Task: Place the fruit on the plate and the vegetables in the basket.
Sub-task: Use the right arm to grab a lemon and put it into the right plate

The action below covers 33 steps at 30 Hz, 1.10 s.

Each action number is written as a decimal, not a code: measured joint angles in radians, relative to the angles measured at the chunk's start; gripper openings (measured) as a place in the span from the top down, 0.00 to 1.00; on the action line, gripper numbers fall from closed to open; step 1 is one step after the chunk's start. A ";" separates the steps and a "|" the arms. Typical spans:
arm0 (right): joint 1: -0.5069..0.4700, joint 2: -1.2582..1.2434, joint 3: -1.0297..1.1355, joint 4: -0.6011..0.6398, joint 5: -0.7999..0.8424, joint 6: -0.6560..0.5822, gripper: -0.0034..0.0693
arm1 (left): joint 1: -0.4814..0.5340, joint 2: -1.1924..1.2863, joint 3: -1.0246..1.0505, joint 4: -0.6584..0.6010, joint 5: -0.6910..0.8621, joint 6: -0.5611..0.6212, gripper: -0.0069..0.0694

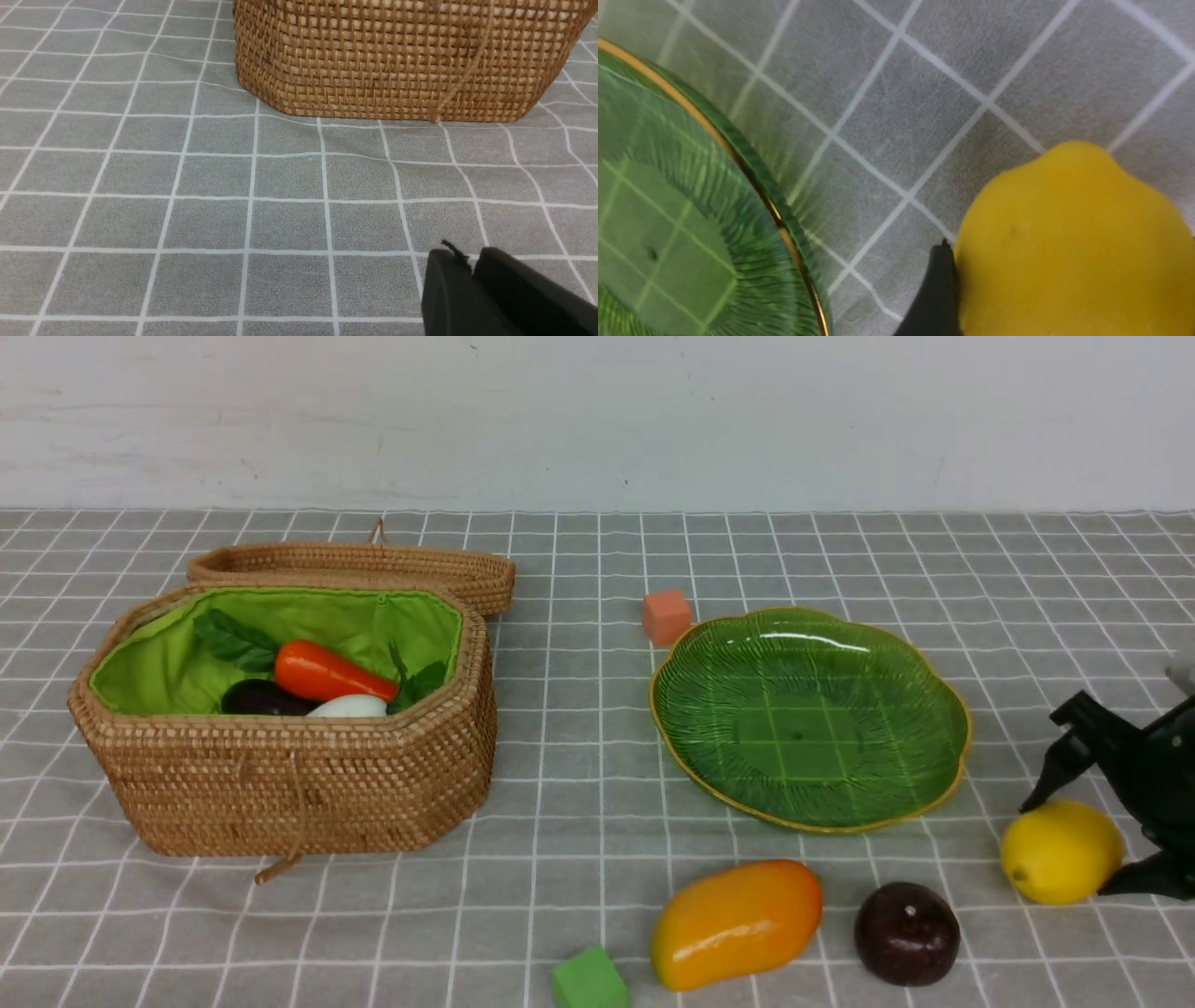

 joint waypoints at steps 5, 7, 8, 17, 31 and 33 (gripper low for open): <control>0.000 -0.011 -0.001 0.039 0.005 -0.159 0.17 | 0.000 0.000 0.000 0.000 0.000 0.000 0.81; 0.000 -0.035 -0.001 0.063 0.005 -0.223 0.17 | 0.000 0.000 0.000 0.000 0.000 0.000 0.81; 0.000 -0.052 -0.001 0.082 0.005 -0.254 0.17 | 0.000 0.000 0.000 0.000 0.000 0.000 0.81; 0.064 -0.130 -0.199 0.174 0.034 -0.497 0.17 | 0.000 0.000 0.000 0.000 0.000 0.000 0.79; 0.239 0.290 -0.533 0.087 -0.117 -0.546 0.17 | 0.000 0.000 0.000 0.000 0.000 0.000 0.77; 0.239 0.299 -0.536 0.078 -0.117 -0.546 0.15 | 0.000 0.000 0.000 0.000 0.000 0.000 0.77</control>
